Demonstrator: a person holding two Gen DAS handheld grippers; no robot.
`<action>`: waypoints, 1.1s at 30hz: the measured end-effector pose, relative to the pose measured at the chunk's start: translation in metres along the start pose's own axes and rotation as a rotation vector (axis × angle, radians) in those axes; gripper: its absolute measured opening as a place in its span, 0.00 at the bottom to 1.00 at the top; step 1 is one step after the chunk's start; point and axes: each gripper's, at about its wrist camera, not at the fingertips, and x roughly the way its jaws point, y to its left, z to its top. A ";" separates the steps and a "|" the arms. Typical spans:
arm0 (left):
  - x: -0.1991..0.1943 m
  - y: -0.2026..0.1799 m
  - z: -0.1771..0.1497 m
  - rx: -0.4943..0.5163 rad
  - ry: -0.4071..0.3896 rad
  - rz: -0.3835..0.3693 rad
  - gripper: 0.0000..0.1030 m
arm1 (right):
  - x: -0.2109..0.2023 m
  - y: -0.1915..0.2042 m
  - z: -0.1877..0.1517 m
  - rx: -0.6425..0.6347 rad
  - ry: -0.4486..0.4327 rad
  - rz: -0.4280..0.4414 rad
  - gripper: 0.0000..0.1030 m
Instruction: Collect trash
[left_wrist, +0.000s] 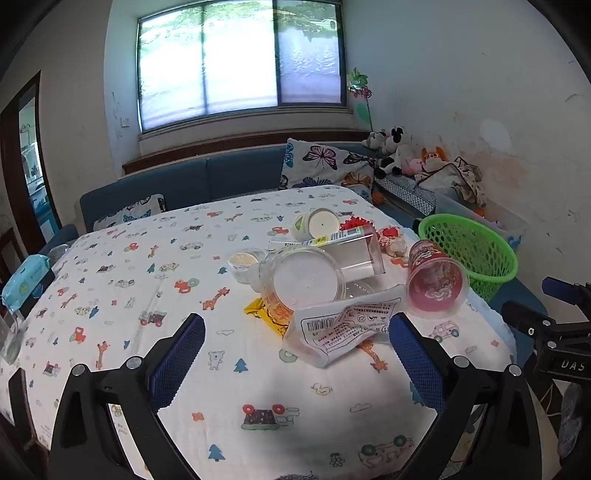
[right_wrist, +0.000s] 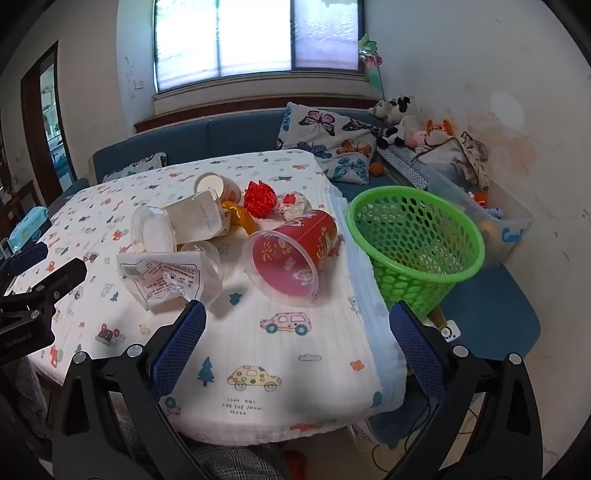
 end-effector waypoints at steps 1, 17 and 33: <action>0.000 0.000 0.000 -0.002 0.005 -0.002 0.94 | 0.000 0.000 0.000 -0.001 -0.004 -0.003 0.96; -0.003 0.000 -0.003 -0.010 -0.005 -0.006 0.94 | 0.001 -0.001 0.000 0.002 -0.001 -0.003 0.96; -0.001 0.001 -0.001 -0.012 0.003 -0.005 0.94 | 0.000 -0.003 0.001 0.006 -0.001 -0.001 0.96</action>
